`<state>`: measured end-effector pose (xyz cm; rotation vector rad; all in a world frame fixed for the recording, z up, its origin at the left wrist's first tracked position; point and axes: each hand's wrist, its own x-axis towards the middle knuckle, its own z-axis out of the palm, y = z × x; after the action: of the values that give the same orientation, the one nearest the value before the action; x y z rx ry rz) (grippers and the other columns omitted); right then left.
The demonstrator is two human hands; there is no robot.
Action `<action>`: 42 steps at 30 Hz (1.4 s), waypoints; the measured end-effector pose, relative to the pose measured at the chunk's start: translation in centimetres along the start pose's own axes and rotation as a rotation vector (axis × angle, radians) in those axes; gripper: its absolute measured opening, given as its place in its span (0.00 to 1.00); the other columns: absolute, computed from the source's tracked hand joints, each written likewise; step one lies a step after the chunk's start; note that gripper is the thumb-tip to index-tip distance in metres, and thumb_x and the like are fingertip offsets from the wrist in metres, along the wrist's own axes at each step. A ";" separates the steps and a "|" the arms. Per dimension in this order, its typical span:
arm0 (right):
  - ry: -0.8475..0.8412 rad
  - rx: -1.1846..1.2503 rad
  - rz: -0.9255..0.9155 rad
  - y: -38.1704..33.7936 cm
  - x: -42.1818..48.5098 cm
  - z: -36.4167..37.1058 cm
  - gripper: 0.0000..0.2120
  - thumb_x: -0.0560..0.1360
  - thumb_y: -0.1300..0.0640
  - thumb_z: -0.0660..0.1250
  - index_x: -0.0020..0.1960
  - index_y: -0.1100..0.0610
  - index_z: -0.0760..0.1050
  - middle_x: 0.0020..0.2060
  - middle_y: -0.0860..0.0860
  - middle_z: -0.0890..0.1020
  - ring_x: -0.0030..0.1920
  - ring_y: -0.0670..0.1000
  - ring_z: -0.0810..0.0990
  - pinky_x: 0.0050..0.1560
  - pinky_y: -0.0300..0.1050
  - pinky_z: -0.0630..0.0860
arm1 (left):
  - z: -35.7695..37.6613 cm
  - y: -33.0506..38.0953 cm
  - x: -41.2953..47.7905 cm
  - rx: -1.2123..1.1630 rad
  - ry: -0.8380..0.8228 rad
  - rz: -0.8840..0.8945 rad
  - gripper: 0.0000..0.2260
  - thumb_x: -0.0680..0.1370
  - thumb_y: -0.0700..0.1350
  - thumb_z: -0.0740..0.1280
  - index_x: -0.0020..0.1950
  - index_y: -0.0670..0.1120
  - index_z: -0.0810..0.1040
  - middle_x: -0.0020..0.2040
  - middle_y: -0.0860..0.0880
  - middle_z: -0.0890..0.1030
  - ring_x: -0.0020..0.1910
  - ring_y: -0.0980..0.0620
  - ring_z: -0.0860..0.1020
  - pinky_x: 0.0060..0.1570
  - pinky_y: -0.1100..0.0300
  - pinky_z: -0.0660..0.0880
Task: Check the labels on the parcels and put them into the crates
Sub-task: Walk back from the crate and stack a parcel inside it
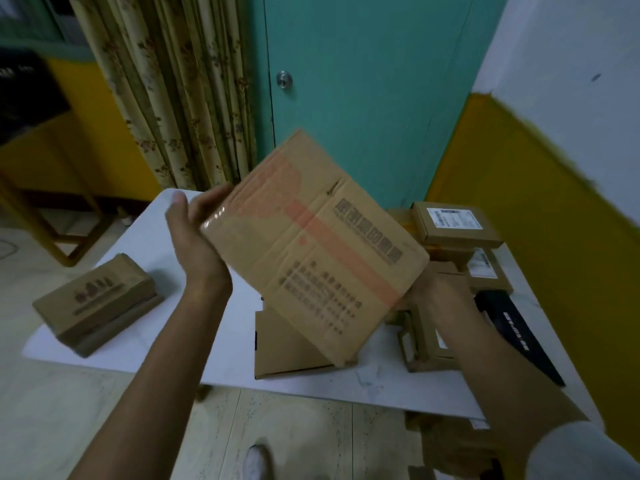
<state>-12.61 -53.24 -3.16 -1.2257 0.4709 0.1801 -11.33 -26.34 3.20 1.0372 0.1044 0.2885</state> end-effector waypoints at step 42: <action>-0.471 -0.040 -0.153 0.9 -0.9 9.6 0.35 0.60 0.59 0.77 0.65 0.52 0.71 0.54 0.50 0.84 0.53 0.52 0.84 0.47 0.46 0.82 | -7.5 -4.6 -2.7 -0.056 0.173 -0.581 0.16 0.83 0.53 0.54 0.46 0.49 0.78 0.40 0.47 0.75 0.35 0.51 0.73 0.32 0.62 0.73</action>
<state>-11.31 -43.88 -1.09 -1.2059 -0.0352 0.3382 -14.72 -23.00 -4.67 0.8827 0.5400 -0.1482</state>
